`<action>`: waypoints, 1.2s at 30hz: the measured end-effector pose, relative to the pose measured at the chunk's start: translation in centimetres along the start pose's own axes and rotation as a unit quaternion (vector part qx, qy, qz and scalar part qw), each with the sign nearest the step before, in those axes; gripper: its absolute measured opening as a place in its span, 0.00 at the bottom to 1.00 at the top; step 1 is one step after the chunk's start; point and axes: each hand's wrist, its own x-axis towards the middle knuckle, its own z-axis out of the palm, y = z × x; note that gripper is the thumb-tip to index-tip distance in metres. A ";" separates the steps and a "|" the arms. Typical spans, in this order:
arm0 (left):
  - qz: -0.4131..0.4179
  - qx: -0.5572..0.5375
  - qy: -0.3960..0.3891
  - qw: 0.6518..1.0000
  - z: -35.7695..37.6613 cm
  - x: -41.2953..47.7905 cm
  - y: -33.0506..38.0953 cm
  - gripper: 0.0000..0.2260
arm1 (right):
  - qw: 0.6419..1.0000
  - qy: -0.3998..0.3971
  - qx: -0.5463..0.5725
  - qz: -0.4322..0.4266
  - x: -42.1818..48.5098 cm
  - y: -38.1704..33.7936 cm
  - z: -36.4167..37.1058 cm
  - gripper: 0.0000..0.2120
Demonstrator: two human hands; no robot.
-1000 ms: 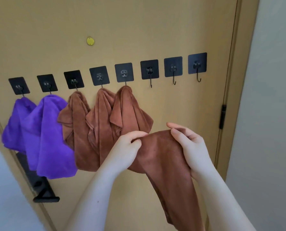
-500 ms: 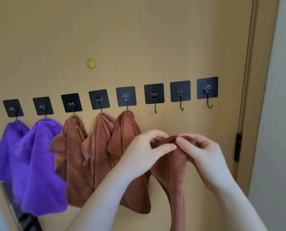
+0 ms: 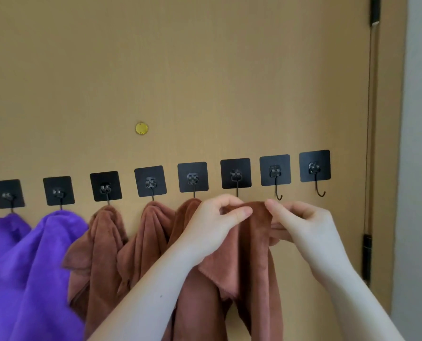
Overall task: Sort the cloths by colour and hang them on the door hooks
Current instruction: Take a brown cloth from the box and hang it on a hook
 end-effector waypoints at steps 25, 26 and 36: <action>0.216 0.409 0.193 0.865 0.7 5.4 -3.7 0.06 | 0.945 0.153 -0.248 -0.146 6.6 3.6 5.6 0.11; 0.223 0.433 0.196 0.851 0.8 5.4 -3.9 0.07 | 0.945 0.151 -0.249 -0.147 6.7 3.8 5.5 0.11; 0.279 0.480 0.135 0.821 0.5 5.8 -3.6 0.07 | 0.949 0.095 -0.276 -0.121 6.2 5.1 5.4 0.01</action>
